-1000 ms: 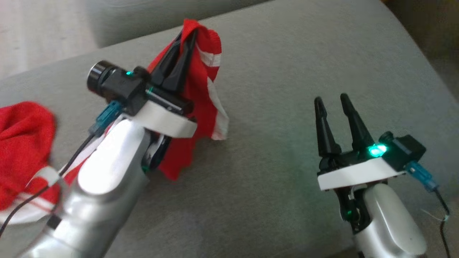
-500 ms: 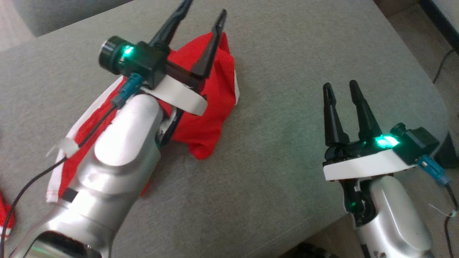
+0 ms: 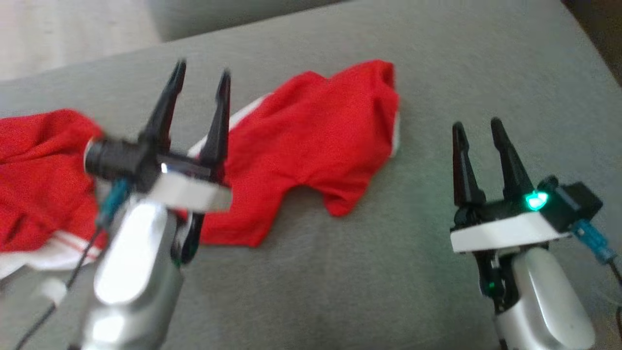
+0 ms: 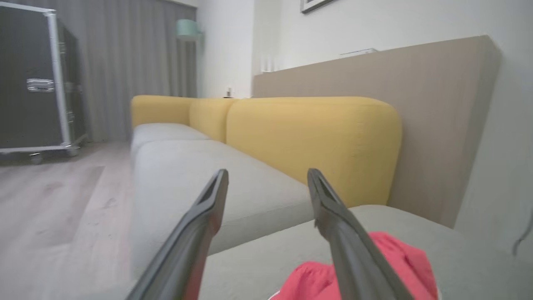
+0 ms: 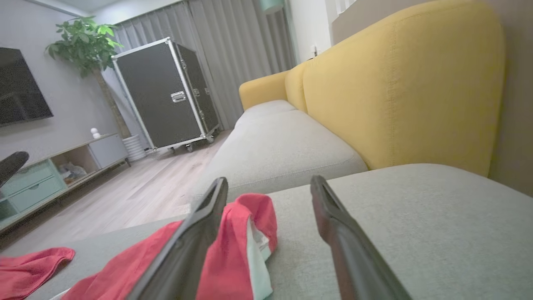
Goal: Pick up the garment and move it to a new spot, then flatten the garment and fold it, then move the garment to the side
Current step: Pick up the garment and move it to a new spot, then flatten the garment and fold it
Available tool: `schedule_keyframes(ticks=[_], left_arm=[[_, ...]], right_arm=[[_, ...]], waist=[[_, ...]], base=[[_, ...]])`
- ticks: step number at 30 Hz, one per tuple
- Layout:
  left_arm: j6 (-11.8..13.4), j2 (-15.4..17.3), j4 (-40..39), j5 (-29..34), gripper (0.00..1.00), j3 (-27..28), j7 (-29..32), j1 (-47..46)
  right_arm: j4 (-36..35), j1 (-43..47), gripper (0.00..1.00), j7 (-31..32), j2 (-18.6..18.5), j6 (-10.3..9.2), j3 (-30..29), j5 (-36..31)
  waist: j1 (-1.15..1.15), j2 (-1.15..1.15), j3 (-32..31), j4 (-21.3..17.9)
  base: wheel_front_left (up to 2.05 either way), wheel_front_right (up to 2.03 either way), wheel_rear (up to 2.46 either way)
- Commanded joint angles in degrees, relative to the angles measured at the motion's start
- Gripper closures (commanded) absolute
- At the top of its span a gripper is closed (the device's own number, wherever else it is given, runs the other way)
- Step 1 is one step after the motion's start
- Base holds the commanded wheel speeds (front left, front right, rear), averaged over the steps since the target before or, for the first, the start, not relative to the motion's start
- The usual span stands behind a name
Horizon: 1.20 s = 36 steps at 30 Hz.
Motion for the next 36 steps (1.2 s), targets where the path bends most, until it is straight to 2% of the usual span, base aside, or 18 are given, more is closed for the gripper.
schedule_keyframes(ticks=[1,8,15,26,31,36], left_arm=[[-0.05,0.82,-2.65,0.71,0.00,2.57,-0.27,1.22],[-0.33,-2.06,-6.67,3.39,0.00,7.43,-0.28,15.06],[-0.82,-4.67,-10.09,5.28,0.00,10.92,-0.28,22.95],[-1.68,-5.83,-11.78,6.40,0.00,12.88,-0.28,24.33],[-1.98,-5.92,-11.80,6.47,0.00,12.65,-0.28,23.52],[-2.13,-5.94,-11.57,5.64,0.00,11.55,-0.28,22.68]], right_arm=[[-1.23,0.81,0.00,-0.61,-0.14,-0.04,0.72,-0.80],[0.58,4.38,0.00,-0.61,-0.14,-0.04,0.25,-3.51],[2.07,6.40,0.00,-0.61,-0.14,-0.04,0.59,-4.77],[1.77,4.82,0.00,-0.61,-0.14,-0.04,3.34,-6.71],[3.77,2.54,0.00,-0.61,-0.14,-0.04,8.69,-9.87],[11.06,-1.44,0.00,-0.61,-0.14,-0.04,15.27,-12.18]], waist=[[0.00,0.00,-3.76,5.27],[0.00,0.00,-7.26,11.71],[0.00,0.00,-9.38,13.57],[0.00,0.00,-8.90,13.38],[0.00,0.00,-7.73,14.44],[0.00,0.00,-6.33,16.64]], base=[[0.00,0.00,0.00],[0.00,0.00,0.00],[0.00,0.00,0.00],[0.00,0.00,0.00],[0.00,0.00,0.00],[0.00,0.00,0.00]])
